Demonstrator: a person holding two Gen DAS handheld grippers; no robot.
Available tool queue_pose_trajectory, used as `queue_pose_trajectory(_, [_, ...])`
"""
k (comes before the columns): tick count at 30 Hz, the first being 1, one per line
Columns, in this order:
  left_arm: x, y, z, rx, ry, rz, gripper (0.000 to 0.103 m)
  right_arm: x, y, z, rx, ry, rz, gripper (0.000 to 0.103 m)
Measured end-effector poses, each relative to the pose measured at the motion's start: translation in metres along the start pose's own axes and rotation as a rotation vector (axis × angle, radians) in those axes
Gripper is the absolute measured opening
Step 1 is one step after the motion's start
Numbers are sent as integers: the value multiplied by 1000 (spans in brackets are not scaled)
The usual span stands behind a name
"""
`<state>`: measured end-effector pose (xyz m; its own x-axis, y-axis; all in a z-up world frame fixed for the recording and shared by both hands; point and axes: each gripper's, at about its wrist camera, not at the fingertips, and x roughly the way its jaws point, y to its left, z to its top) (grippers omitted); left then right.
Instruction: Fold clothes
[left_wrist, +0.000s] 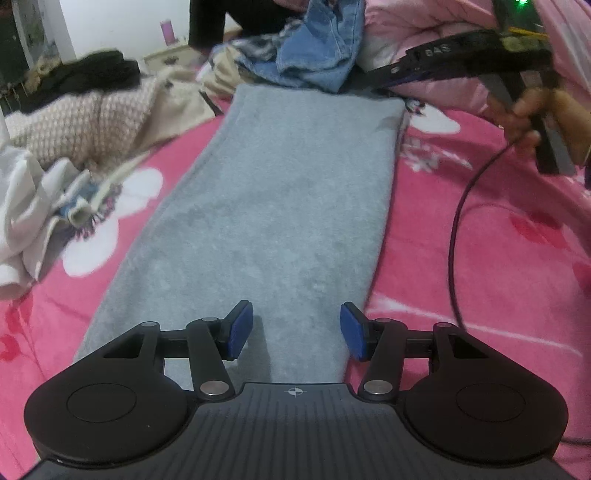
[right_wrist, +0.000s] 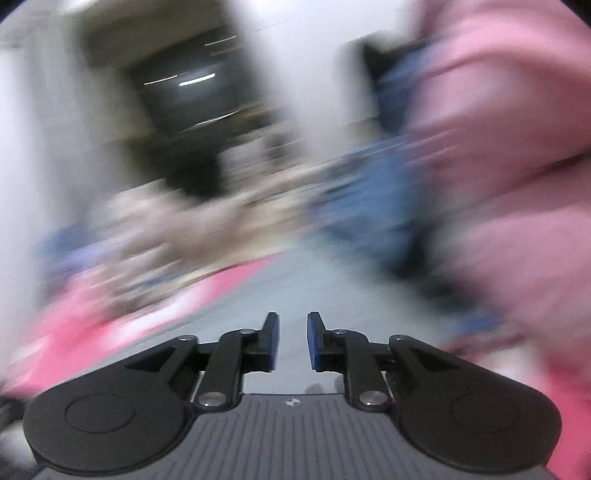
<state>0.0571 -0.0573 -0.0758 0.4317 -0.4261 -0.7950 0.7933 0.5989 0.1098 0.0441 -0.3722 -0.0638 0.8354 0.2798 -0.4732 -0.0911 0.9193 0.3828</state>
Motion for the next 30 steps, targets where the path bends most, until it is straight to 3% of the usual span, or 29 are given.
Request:
queue_pose_trajectory(1, [-1,0,-2,0,7,-1,53,10,6,-5,-41,59,46,20])
queue_pose_trajectory(2, [-1,0,-4,3,10,2,53,21,9,-12,-100,122,22,20])
queue_pose_trajectory(4, [-3,-1,-8,9,16,8,53,31,-9,-17,-117,159,-70,15])
queue_pose_trajectory(5, [-4,-1,-10,8,18,10,53,34,-22,-19,-108,164,-115,0])
queue_pose_trajectory(10, [-17,7,-23,-16,27,11,53,6,-79,-11,106,18,-430,0])
queue_pose_trajectory(11, [-20,8,-25,-17,30,15,53,0,-84,-11,126,4,-504,9])
queue_pose_trajectory(12, [-24,9,-28,-20,32,21,53,-6,-85,-11,143,-16,-538,9])
queue_pose_trajectory(14, [-34,11,-33,-31,32,31,53,-21,-80,-8,172,-74,-524,8])
queue_pose_trajectory(17, [-52,12,-42,-52,34,52,53,-35,-45,2,142,-158,-397,11])
queue_pose_trajectory(18, [-57,12,-47,-67,38,63,53,-34,-34,3,130,-156,-322,18])
queue_pose_trajectory(21, [-67,17,-64,-152,72,109,53,-11,-3,-3,112,-76,-120,20])
queue_pose_trajectory(23, [-73,23,-79,-237,99,149,53,14,8,-10,92,-4,-92,20])
queue_pose_trajectory(26, [-82,32,-103,-362,137,217,53,35,-2,-19,112,30,-180,19])
queue_pose_trajectory(29, [-88,38,-129,-449,167,249,54,34,-42,-22,229,-22,-361,0])
queue_pose_trajectory(30, [-91,39,-137,-474,170,255,54,26,-54,-22,273,-51,-414,0])
